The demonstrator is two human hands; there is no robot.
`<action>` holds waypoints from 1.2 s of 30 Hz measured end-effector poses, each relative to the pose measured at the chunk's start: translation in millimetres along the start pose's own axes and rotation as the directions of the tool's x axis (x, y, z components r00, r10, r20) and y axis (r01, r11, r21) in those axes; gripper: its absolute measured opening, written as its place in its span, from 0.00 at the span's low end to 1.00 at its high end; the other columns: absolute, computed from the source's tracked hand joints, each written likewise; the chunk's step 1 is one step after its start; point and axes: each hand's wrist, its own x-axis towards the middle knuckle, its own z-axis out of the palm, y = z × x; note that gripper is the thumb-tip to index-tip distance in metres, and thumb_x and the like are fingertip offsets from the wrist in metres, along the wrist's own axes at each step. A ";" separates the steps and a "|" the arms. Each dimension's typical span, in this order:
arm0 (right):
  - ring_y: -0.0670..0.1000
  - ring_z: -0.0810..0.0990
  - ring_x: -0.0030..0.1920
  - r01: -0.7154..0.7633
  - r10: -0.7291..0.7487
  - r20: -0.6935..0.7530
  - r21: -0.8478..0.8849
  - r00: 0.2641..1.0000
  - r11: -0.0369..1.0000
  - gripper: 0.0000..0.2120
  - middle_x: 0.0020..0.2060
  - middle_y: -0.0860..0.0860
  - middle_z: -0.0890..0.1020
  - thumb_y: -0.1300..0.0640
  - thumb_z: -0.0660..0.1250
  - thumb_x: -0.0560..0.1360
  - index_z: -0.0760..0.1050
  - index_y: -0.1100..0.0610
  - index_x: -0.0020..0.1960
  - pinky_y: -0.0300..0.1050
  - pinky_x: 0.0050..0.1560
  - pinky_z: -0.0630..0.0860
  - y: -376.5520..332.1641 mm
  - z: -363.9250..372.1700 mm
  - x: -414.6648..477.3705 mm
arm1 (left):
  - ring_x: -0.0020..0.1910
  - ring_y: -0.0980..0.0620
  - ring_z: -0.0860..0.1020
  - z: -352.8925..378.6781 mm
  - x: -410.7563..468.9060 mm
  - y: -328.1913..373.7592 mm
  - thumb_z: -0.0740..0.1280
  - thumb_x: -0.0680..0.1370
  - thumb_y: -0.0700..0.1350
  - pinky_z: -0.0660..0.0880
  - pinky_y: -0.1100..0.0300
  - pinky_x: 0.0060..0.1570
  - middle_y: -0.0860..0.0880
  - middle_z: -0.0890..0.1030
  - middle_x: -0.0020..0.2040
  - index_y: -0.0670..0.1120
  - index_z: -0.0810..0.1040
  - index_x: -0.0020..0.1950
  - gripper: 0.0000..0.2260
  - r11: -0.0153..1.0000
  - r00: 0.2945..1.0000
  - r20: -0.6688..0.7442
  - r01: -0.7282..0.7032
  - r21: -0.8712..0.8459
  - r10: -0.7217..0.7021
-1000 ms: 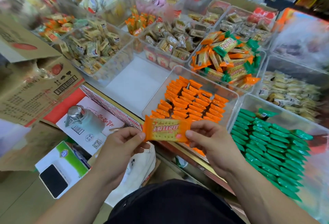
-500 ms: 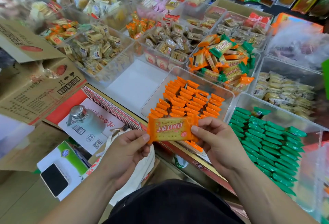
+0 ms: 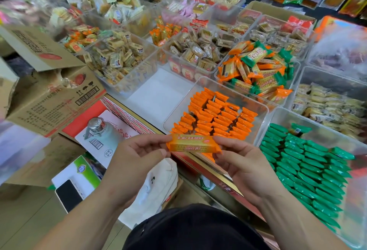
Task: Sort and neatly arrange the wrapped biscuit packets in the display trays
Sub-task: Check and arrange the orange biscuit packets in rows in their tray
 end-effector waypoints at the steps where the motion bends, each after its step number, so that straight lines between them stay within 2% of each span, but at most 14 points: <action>1: 0.52 0.81 0.39 0.004 -0.005 -0.015 -0.053 1.000 0.999 0.08 0.41 0.59 0.84 0.67 0.72 0.68 0.86 0.63 0.47 0.43 0.41 0.79 -0.2 -0.7 0.1 | 0.38 0.52 0.82 1.6 0.4 0.6 0.72 0.75 0.32 0.79 0.64 0.43 0.46 0.85 0.38 0.47 0.87 0.46 0.11 0.998 1.000 -0.024 -0.018 0.066 0.020; 3: 0.50 0.75 0.33 -0.001 -0.007 -0.054 -0.159 0.999 0.987 0.04 0.33 0.56 0.79 0.60 0.73 0.70 0.84 0.62 0.40 0.42 0.36 0.74 0.6 -1.7 1.9 | 0.34 0.54 0.80 5.1 2.5 1.3 0.73 0.75 0.37 0.79 0.66 0.38 0.47 0.85 0.36 0.49 0.87 0.42 0.08 0.986 0.998 -0.064 -0.018 0.164 0.029; 5: 0.49 0.69 0.30 -0.042 0.028 -0.068 -0.203 0.997 0.978 0.11 0.29 0.53 0.73 0.58 0.72 0.75 0.79 0.59 0.34 0.40 0.32 0.69 1.9 -1.6 3.4 | 0.32 0.55 0.77 5.5 7.9 -3.3 0.72 0.77 0.42 0.78 0.64 0.36 0.46 0.84 0.35 0.48 0.87 0.38 0.08 0.979 0.995 -0.096 0.033 0.202 -0.014; 8: 0.47 0.66 0.28 -0.148 0.144 -0.042 -0.106 0.989 0.983 0.17 0.27 0.51 0.69 0.59 0.69 0.77 0.76 0.55 0.29 0.39 0.30 0.65 2.3 0.7 5.2 | 0.38 0.49 0.75 5.0 19.3 -10.3 0.71 0.78 0.45 0.78 0.50 0.46 0.39 0.84 0.41 0.46 0.87 0.40 0.09 0.977 0.975 -0.088 0.210 0.048 -0.205; 10: 0.48 0.65 0.27 -0.209 0.209 0.003 0.010 0.978 0.978 0.17 0.27 0.52 0.67 0.59 0.68 0.76 0.72 0.55 0.29 0.40 0.29 0.63 2.9 1.5 7.6 | 0.38 0.48 0.74 5.4 25.4 -14.8 0.71 0.77 0.45 0.76 0.51 0.46 0.35 0.82 0.44 0.42 0.87 0.42 0.09 0.948 0.948 -0.065 0.304 -0.090 -0.310; 13: 0.46 0.63 0.25 -0.222 0.222 0.007 0.062 0.975 0.973 0.12 0.27 0.50 0.65 0.59 0.69 0.75 0.74 0.57 0.34 0.38 0.26 0.62 5.7 0.8 11.0 | 0.35 0.50 0.73 5.2 31.2 -21.8 0.71 0.78 0.45 0.74 0.53 0.44 0.38 0.81 0.41 0.40 0.87 0.45 0.09 0.939 0.941 -0.065 0.321 -0.126 -0.331; 16: 0.46 0.60 0.24 -0.175 0.175 -0.006 0.000 0.985 0.985 0.08 0.25 0.50 0.63 0.57 0.71 0.73 0.78 0.56 0.36 0.37 0.24 0.58 6.1 -0.4 11.9 | 0.38 0.47 0.72 4.1 33.3 -23.3 0.71 0.78 0.46 0.75 0.50 0.48 0.39 0.80 0.39 0.43 0.87 0.44 0.09 0.956 0.954 -0.076 0.283 -0.080 -0.289; 18: 0.47 0.60 0.24 -0.130 0.124 -0.058 -0.103 0.991 0.986 0.07 0.25 0.51 0.64 0.57 0.70 0.75 0.80 0.56 0.39 0.39 0.25 0.58 7.1 -2.5 13.7 | 0.37 0.48 0.73 5.1 34.4 -22.4 0.71 0.78 0.46 0.74 0.52 0.44 0.43 0.79 0.35 0.46 0.88 0.42 0.08 0.974 0.969 -0.109 0.225 0.010 -0.223; 21: 0.49 0.69 0.23 -0.087 0.051 -0.148 -0.248 0.988 0.965 0.07 0.25 0.54 0.72 0.57 0.68 0.80 0.81 0.59 0.46 0.40 0.25 0.66 6.1 -1.2 17.1 | 0.30 0.57 0.73 11.7 32.9 -21.4 0.72 0.77 0.43 0.73 0.63 0.32 0.51 0.79 0.29 0.49 0.87 0.40 0.07 0.980 0.992 -0.122 0.059 0.192 -0.036; 23: 0.53 0.79 0.28 -0.080 0.044 -0.161 -0.220 0.986 0.972 0.09 0.31 0.58 0.82 0.55 0.66 0.81 0.79 0.60 0.50 0.42 0.28 0.74 4.4 0.6 21.0 | 0.28 0.57 0.75 17.1 32.1 -22.8 0.72 0.77 0.40 0.73 0.66 0.30 0.50 0.82 0.31 0.48 0.87 0.41 0.06 0.970 0.994 -0.092 -0.042 0.241 0.066; 25: 0.57 0.85 0.37 -0.089 0.061 -0.178 -0.153 0.982 0.984 0.12 0.40 0.61 0.86 0.50 0.64 0.81 0.78 0.59 0.54 0.46 0.36 0.80 3.3 0.9 27.2 | 0.30 0.57 0.78 20.1 35.6 -30.1 0.73 0.75 0.39 0.72 0.69 0.32 0.51 0.84 0.33 0.48 0.87 0.43 0.05 0.958 0.991 -0.067 -0.091 0.271 0.113; 27: 0.60 0.86 0.43 -0.086 0.058 -0.204 -0.135 0.977 0.987 0.14 0.44 0.62 0.86 0.48 0.64 0.81 0.78 0.59 0.55 0.50 0.43 0.82 3.0 -0.7 35.5 | 0.37 0.57 0.81 22.1 43.0 -41.7 0.75 0.74 0.40 0.73 0.69 0.37 0.55 0.85 0.36 0.51 0.88 0.43 0.06 0.935 0.990 -0.022 -0.123 0.333 0.138; 32: 0.56 0.87 0.42 -0.049 -0.030 -0.271 -0.278 0.962 0.959 0.07 0.43 0.56 0.87 0.61 0.70 0.78 0.76 0.57 0.55 0.49 0.44 0.85 3.7 -9.5 65.0 | 0.46 0.62 0.80 22.8 81.8 -69.8 0.75 0.75 0.46 0.74 0.72 0.44 0.61 0.83 0.43 0.56 0.86 0.50 0.06 0.831 0.985 0.149 -0.153 0.535 0.086; 36: 0.52 0.86 0.47 -0.005 -0.128 -0.286 -0.422 0.950 0.907 0.15 0.49 0.52 0.87 0.59 0.71 0.78 0.72 0.49 0.61 0.48 0.46 0.84 7.0 -24.0 93.1 | 0.47 0.58 0.78 21.8 143.0 -87.5 0.72 0.78 0.47 0.75 0.58 0.51 0.55 0.82 0.50 0.52 0.84 0.56 0.08 0.656 0.972 0.191 -0.233 0.717 0.137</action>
